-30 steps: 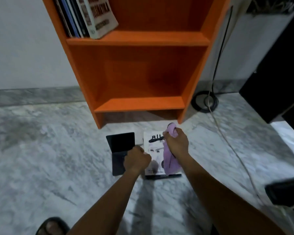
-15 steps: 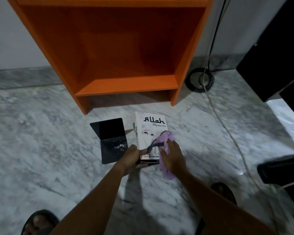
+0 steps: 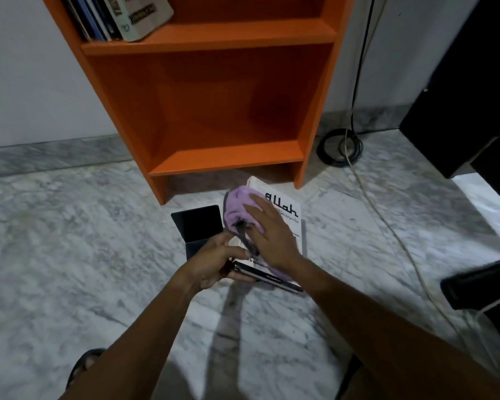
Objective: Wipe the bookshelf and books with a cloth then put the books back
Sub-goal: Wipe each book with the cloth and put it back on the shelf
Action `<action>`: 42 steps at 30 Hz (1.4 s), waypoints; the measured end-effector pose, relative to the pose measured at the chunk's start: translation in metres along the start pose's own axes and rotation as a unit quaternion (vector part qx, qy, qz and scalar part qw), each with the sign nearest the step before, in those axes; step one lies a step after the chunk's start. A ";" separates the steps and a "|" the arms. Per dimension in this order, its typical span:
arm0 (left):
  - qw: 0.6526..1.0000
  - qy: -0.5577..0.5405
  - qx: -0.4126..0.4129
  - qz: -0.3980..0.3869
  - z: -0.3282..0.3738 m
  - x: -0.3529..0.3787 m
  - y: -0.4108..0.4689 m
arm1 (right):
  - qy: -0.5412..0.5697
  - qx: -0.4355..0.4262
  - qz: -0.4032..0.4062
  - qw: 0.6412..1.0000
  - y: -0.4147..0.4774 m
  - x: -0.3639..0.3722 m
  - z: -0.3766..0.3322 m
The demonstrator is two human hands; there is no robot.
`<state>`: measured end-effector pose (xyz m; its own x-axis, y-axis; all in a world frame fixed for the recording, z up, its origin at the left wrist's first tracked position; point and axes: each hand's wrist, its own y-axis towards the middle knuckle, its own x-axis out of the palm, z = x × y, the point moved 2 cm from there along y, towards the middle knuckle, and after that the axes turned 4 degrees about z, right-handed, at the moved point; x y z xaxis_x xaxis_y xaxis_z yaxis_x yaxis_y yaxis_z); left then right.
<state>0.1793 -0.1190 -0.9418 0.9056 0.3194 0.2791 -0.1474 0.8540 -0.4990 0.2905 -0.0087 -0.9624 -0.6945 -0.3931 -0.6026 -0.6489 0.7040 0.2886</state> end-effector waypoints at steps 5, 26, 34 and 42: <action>0.998 0.014 0.057 -0.031 0.030 0.012 -0.032 | 0.031 0.093 0.106 0.990 0.055 -0.025 -0.013; 0.978 -0.089 0.136 0.130 0.057 -0.009 -0.045 | 0.084 0.041 0.031 0.995 -0.011 -0.004 -0.087; 0.981 -0.102 0.150 0.069 0.071 -0.017 -0.047 | 0.265 0.347 0.138 0.889 0.011 -0.051 -0.039; 0.976 -0.176 0.125 -0.030 0.075 -0.015 -0.036 | 0.542 0.319 0.044 0.776 0.051 -0.086 -0.048</action>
<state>0.1411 -0.1233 -0.8666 0.7292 0.3493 0.5885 -0.2306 0.9350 -0.2693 0.3018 0.0328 -0.8602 -0.8049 -0.3499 0.4792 -0.5386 0.7698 -0.3426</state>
